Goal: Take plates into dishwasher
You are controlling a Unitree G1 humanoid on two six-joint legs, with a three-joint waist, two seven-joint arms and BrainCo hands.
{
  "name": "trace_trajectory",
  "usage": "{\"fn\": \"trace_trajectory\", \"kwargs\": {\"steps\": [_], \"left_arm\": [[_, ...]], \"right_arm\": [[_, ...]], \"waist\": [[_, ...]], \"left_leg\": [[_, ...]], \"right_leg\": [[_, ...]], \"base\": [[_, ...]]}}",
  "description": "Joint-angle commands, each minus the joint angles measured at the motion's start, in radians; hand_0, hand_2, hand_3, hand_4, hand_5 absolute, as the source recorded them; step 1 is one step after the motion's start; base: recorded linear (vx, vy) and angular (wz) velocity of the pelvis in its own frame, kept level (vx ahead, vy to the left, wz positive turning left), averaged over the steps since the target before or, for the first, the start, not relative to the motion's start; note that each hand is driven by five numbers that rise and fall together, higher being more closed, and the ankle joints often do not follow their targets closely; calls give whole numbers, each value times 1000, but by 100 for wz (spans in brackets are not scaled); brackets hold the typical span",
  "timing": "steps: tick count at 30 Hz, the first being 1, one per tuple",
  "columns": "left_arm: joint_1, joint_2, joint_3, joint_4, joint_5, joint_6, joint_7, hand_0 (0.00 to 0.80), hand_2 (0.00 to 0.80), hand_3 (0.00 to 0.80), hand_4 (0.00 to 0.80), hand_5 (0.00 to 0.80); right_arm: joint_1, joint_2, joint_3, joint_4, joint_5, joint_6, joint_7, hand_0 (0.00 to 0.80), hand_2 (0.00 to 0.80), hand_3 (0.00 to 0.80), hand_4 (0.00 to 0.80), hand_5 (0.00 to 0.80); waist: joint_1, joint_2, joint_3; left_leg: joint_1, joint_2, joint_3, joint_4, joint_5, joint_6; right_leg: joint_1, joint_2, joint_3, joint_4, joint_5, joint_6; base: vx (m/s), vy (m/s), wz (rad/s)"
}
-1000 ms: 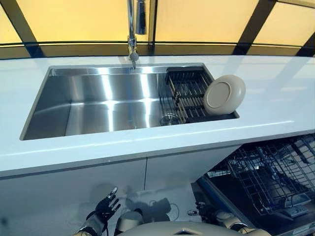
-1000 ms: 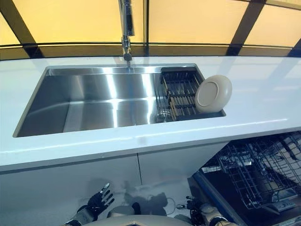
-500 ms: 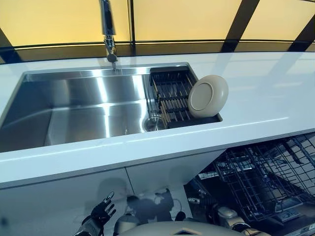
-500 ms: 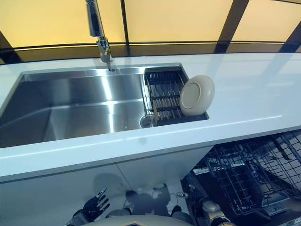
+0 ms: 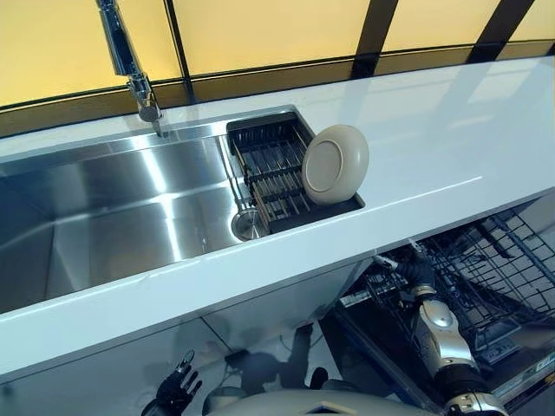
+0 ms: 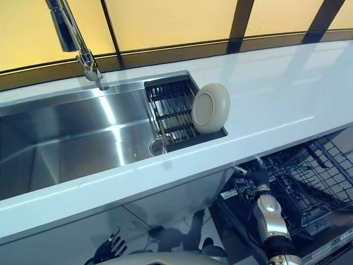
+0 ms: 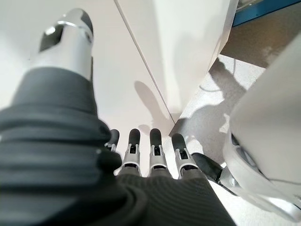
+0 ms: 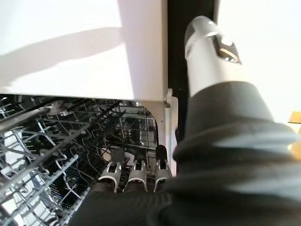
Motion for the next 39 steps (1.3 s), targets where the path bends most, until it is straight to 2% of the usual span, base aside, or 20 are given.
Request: {"fn": "trace_trajectory", "kwargs": {"steps": [1,3,4,6,12,16,21,29,31,34,39], "left_arm": [[-40,-1,-25,6,16,-7,-9,0,0,0,0,0],[-48,2,-36,0,17,1,-4,0,0,0,0,0],[-57,9,-49,2,15,10,-4,0,0,0,0,0],[-69,17,-67,13,11,12,-6,0,0,0,0,0],[-75,55,-105,53,13,27,-7,0,0,0,0,0],[-79,86,-111,63,18,52,-10,0,0,0,0,0],[-89,108,-129,60,8,64,-16,0,0,0,0,0],[-91,128,-163,46,-23,79,-20,0,0,0,0,0],[-98,129,-169,43,-41,82,-13,0,0,0,0,0],[-103,124,-177,36,-56,86,1,0,0,0,0,0],[-107,121,-186,33,-66,87,20,0,0,0,0,0]], "right_arm": [[-225,-102,-108,-163,-7,-95,-48,0,0,0,0,0],[-303,-140,-97,-154,-5,-58,-71,0,0,0,0,0],[-397,-188,-77,-121,6,-14,-102,0,0,0,0,0],[-505,-247,-55,-61,38,26,-132,0,0,0,0,0],[-783,-404,31,162,161,69,-121,0,0,0,0,0],[-933,-484,113,240,228,79,-136,0,0,0,0,0],[-1083,-555,177,299,271,101,-185,0,0,0,0,0],[-1354,-666,368,370,266,232,-289,0,0,0,0,0],[-1416,-693,420,408,237,298,-335,0,0,0,0,0],[-1467,-711,472,447,241,328,-331,0,0,0,0,0],[-1508,-727,525,461,232,314,-330,0,0,0,0,0]], "waist": [[33,-21,-29],[45,-23,-29],[60,-27,-31],[76,-33,-34],[132,-50,-49],[154,-60,-61],[161,-73,-73],[153,-91,-97],[146,-95,-102],[140,-99,-105],[137,-107,-107]], "left_leg": [[-33,-73,-11,-1,-4,87],[-34,-73,-17,-1,-4,86],[-35,-74,-23,-1,-4,84],[-41,-74,-32,-1,-2,84],[-45,-74,-55,-1,-2,78],[-51,-74,-68,-1,1,75],[-55,-75,-78,-1,4,73],[-55,-75,-81,-1,6,69],[-53,-75,-78,-1,5,67],[-55,-74,-74,-1,6,66],[-55,-74,-71,-1,7,67]], "right_leg": [[19,-23,10,13,-2,28],[22,-23,3,12,-3,27],[27,-22,-4,9,-6,25],[29,-21,-12,6,-6,22],[50,-19,-40,0,-16,20],[58,-17,-52,-3,-19,20],[61,-13,-57,-3,-22,18],[65,-6,-49,-3,-27,17],[66,-4,-45,-3,-28,18],[64,-2,-40,-3,-28,18],[64,-3,-36,-3,-26,20]], "base": [[0,0,0],[4,-17,0],[13,-39,0],[9,-45,3],[43,-36,3],[41,-21,8],[2,-4,2],[0,0,0],[-33,29,-2],[-39,28,1],[-24,13,-1]]}}
